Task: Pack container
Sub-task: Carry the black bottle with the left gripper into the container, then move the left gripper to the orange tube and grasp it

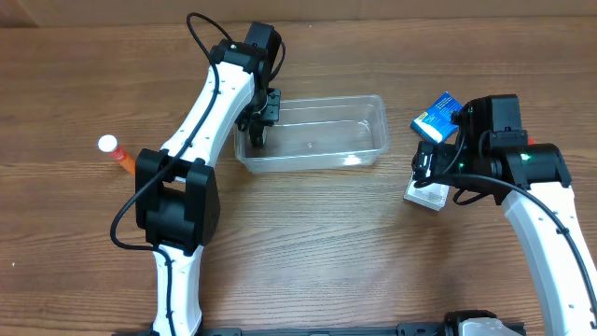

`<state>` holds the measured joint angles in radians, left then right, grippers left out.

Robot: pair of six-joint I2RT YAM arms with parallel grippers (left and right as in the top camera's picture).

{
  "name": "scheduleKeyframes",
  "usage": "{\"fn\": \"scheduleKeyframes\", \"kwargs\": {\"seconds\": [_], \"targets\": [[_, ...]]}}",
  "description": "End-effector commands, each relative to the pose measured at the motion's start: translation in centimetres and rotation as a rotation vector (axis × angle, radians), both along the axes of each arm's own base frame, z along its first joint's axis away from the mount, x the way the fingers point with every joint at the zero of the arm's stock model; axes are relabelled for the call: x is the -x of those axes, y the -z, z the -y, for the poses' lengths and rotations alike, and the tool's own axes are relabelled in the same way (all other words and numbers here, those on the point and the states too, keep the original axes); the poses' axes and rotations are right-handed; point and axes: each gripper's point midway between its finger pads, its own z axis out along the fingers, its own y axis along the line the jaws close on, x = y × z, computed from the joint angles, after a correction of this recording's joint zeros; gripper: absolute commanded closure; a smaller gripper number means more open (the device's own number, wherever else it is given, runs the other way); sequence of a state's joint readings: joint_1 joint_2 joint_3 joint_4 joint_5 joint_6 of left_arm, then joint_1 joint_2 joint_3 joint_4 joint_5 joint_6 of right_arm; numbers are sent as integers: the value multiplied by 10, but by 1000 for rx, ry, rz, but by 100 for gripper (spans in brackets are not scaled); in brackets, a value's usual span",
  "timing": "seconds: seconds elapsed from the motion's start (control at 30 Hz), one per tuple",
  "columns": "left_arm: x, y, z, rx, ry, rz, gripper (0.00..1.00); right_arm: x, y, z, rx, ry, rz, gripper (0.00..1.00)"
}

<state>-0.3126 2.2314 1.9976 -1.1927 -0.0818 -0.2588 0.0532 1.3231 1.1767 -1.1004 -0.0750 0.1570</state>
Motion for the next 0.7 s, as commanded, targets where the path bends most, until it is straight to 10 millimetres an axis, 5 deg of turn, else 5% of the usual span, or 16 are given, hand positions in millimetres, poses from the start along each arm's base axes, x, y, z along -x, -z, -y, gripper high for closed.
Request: {"fn": "scheduleKeyframes", "kwargs": {"seconds": [0.0,0.27,0.47,0.67], "targets": [[-3,2,-6,-21,-15,3,47,-6,-11,-2,-7,-4,32,0],[-10,-22,-4,-10,-16,36,46,-5,-10,-2,-7,-4,30,0],[-19,-96,-4,17,-18,158,44,-5,-10,-2,-6,-4,26,0],[7,-171,-51,9,-156,247,37,-2,-8,6,35,12,15,0]]}}
